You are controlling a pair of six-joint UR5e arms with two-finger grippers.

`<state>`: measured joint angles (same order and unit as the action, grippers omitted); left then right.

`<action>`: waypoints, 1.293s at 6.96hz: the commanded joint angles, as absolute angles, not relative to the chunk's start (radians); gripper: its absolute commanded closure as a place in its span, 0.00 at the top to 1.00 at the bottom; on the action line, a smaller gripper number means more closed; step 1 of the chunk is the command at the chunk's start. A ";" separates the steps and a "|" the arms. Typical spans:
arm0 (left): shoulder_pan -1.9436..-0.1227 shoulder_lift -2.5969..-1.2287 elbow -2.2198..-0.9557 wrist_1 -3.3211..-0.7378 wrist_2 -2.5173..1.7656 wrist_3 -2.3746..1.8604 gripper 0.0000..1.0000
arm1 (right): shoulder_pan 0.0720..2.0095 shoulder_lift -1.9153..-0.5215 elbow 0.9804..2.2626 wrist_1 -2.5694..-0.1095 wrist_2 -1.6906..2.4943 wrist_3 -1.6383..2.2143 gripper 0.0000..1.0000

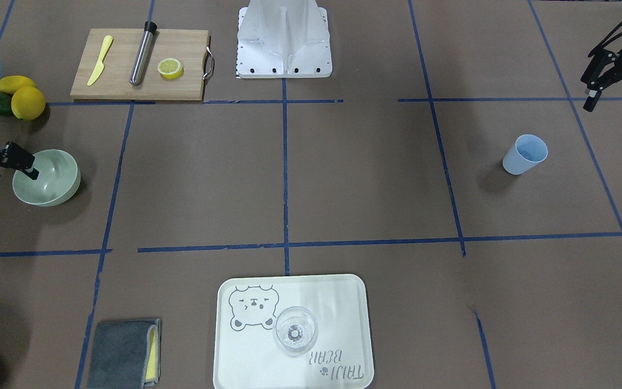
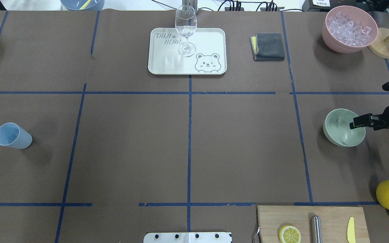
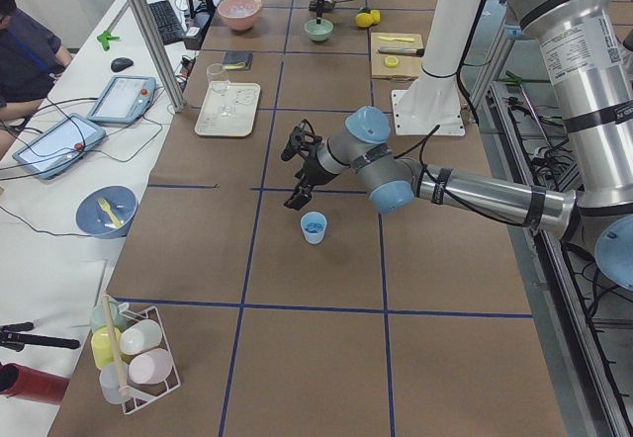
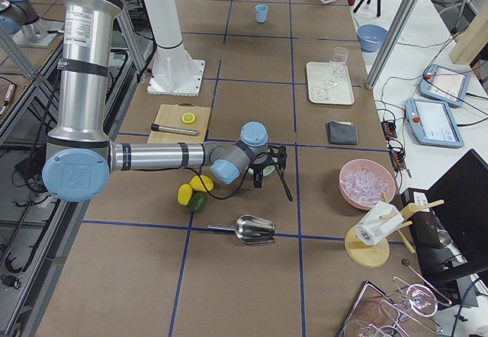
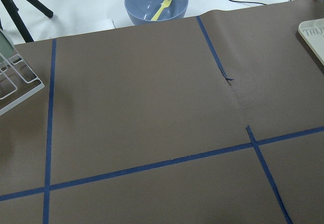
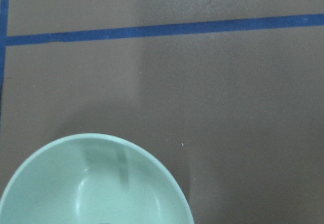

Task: Pour ice into bowl

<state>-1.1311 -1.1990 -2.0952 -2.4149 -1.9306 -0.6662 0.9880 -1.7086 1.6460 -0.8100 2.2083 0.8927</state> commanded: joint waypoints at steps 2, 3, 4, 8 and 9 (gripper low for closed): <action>-1.073 -1.180 -2.092 -2.456 -1.896 -0.708 1.00 | 0.983 -1.713 1.649 -0.810 2.218 0.888 0.00; -1.010 -1.180 -2.092 -2.470 -1.811 -0.750 1.00 | 0.983 -1.713 1.652 -0.808 2.221 0.888 0.00; -0.971 -1.180 -2.092 -2.474 -1.780 -0.782 1.00 | 0.985 -1.713 1.676 -0.810 2.236 0.893 0.00; -0.875 -1.045 -2.091 -2.651 -1.677 -0.785 1.00 | 1.019 -1.619 1.851 -0.859 2.365 1.126 0.00; -0.868 -1.011 -2.089 -2.704 -1.666 -0.787 1.00 | 0.953 -1.514 1.879 -0.943 2.352 1.223 0.00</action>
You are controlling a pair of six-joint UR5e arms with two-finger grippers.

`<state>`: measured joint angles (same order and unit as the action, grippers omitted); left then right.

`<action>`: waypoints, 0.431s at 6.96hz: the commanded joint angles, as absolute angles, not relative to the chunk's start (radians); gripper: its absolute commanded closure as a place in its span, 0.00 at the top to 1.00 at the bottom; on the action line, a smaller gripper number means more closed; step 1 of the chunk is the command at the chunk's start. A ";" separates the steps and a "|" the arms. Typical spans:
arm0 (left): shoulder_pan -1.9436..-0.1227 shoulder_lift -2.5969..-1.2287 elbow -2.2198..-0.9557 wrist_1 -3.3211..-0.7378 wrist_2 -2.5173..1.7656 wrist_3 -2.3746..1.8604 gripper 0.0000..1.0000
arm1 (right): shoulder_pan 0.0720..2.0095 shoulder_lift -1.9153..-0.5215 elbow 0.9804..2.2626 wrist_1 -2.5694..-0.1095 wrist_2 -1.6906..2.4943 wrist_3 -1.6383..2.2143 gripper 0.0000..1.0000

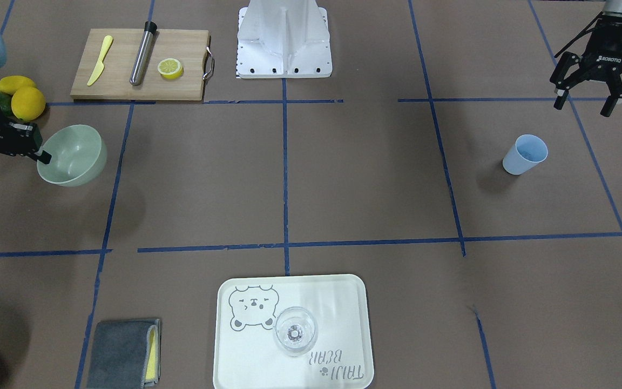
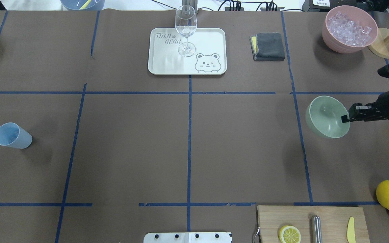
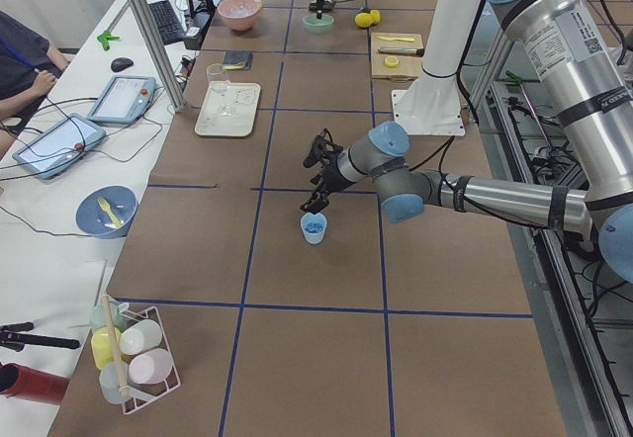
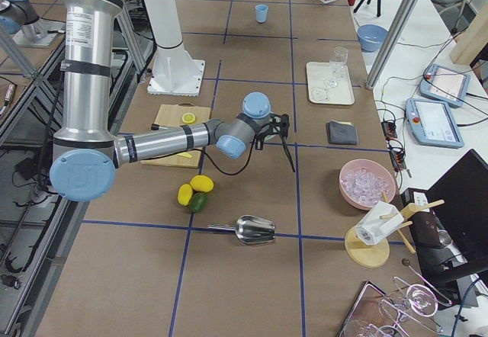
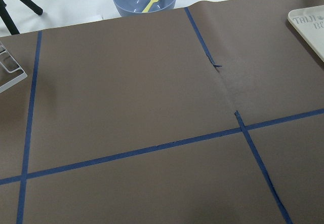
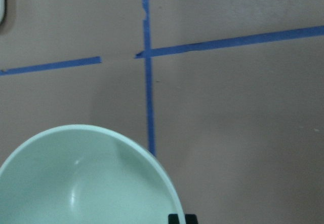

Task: Pour ice into bowl

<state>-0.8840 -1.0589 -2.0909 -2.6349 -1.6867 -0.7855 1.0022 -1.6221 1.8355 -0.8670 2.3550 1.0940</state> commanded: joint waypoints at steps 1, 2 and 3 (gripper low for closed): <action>-0.832 -0.999 -2.088 -2.715 -1.598 -0.808 1.00 | 0.869 -1.397 1.881 -1.035 2.306 1.305 0.00; -0.745 -0.999 -2.088 -2.717 -1.504 -0.898 1.00 | 0.762 -1.274 1.881 -1.146 2.204 1.378 0.00; -0.597 -0.997 -2.086 -2.718 -1.362 -1.033 1.00 | 0.650 -1.159 1.878 -1.278 2.097 1.405 0.00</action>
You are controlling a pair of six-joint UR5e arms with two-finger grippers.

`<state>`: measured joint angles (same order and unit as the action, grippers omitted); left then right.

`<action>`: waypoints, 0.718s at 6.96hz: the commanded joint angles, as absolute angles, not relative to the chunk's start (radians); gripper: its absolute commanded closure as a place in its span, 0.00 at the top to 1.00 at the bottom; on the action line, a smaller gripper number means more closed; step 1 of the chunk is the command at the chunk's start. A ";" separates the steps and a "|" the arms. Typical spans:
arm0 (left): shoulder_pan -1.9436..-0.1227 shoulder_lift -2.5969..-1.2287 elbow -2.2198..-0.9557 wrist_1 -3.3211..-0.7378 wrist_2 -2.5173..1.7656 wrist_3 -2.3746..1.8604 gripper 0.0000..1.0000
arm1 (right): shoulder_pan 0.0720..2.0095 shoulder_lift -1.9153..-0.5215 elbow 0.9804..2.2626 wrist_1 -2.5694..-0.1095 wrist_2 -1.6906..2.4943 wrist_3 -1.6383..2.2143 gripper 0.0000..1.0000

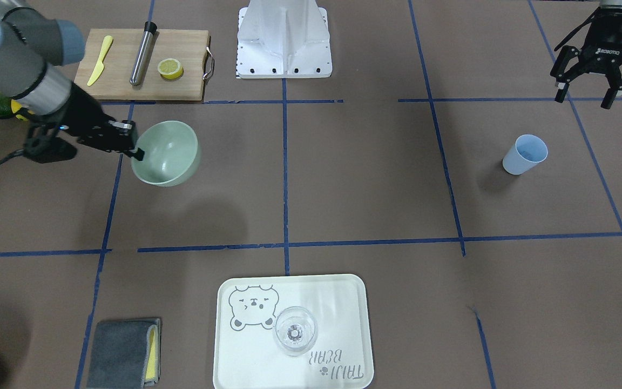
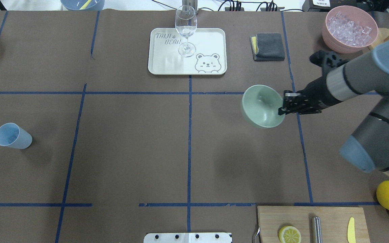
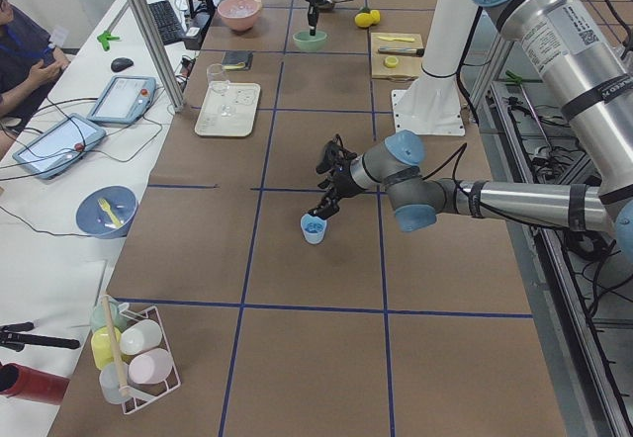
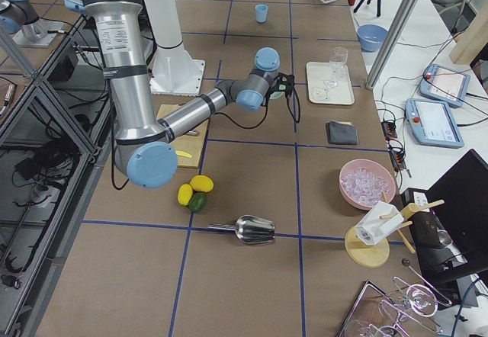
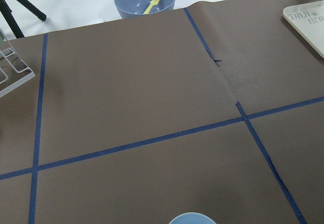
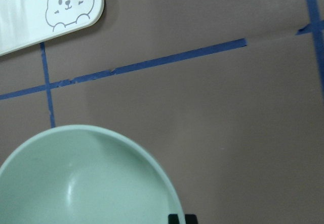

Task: Pour ice into bowl

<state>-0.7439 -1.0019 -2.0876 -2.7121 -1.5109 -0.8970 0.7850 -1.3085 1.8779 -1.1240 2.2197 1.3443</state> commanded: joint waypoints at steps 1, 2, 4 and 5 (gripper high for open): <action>-0.446 -0.997 -2.077 -2.714 -1.232 -1.163 1.00 | 0.558 -1.061 1.862 -1.398 1.994 1.419 0.00; -0.336 -0.994 -2.038 -2.712 -1.106 -1.258 1.00 | 0.522 -0.969 1.809 -1.425 1.950 1.469 0.00; -0.217 -0.996 -1.973 -2.712 -0.947 -1.362 1.00 | 0.489 -0.808 1.629 -1.421 1.919 1.496 0.00; -0.175 -1.000 -1.935 -2.712 -0.887 -1.400 1.00 | 0.479 -0.710 1.498 -1.417 1.904 1.493 0.00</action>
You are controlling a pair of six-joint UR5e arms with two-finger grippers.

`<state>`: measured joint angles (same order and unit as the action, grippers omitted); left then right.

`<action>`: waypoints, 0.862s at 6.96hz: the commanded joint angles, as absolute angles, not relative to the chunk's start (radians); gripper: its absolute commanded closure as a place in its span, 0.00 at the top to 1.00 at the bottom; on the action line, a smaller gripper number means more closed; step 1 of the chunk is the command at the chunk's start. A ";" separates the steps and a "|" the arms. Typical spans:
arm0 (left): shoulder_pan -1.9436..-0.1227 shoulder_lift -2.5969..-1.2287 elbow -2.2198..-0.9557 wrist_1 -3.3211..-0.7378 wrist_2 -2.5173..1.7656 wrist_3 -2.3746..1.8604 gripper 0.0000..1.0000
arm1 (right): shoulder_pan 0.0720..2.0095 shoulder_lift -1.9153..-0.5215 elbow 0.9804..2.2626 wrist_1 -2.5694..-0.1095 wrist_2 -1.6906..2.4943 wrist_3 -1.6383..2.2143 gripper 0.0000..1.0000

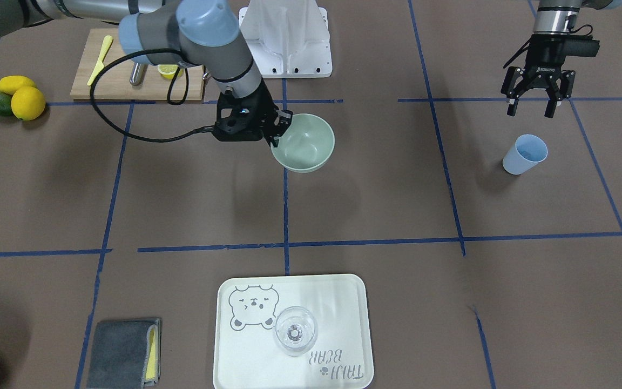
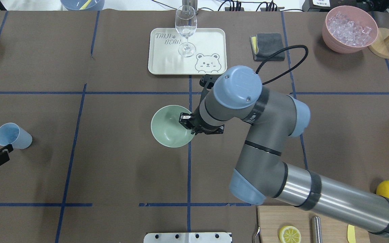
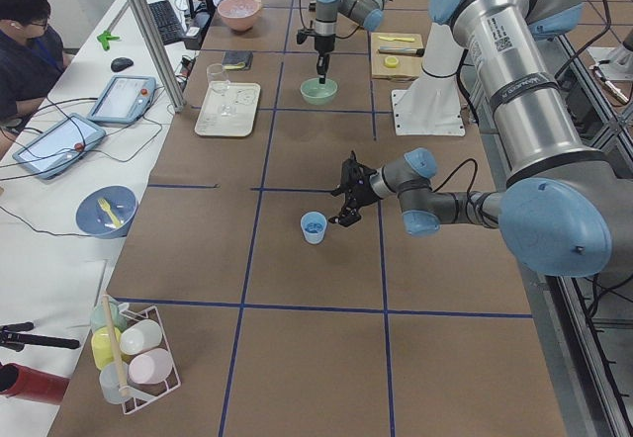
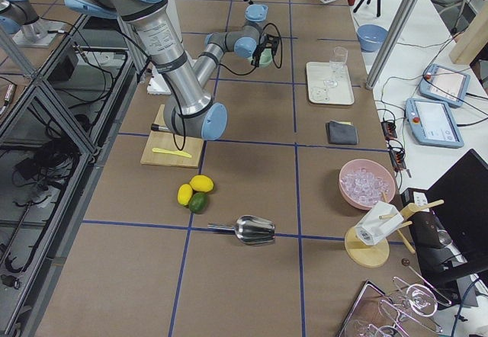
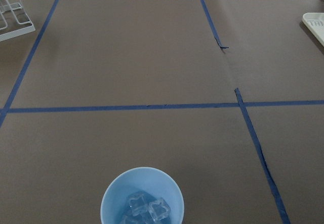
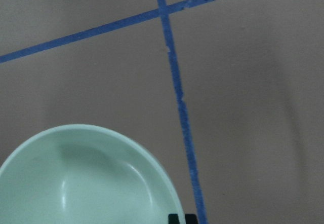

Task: Pour ice into bowl

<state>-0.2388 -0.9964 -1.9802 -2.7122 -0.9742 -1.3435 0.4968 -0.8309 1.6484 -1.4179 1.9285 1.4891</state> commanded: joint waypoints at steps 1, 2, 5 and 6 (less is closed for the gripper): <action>-0.145 -1.008 -1.901 -2.712 -0.838 -1.417 1.00 | 0.468 -0.653 1.403 -1.410 1.901 1.488 0.00; -0.120 -1.023 -1.882 -2.711 -0.812 -1.434 1.00 | 0.456 -0.647 1.369 -1.369 1.869 1.488 0.00; -0.103 -1.067 -1.812 -2.712 -0.752 -1.436 1.00 | 0.439 -0.582 1.269 -1.362 1.842 1.488 0.00; -0.103 -1.109 -1.771 -2.712 -0.724 -1.436 1.00 | 0.439 -0.581 1.270 -1.362 1.844 1.493 0.07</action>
<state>-0.1045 -1.0695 -1.8113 -2.7119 -0.7527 -1.4354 0.4410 -0.5924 1.2837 -1.3627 1.8442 1.4889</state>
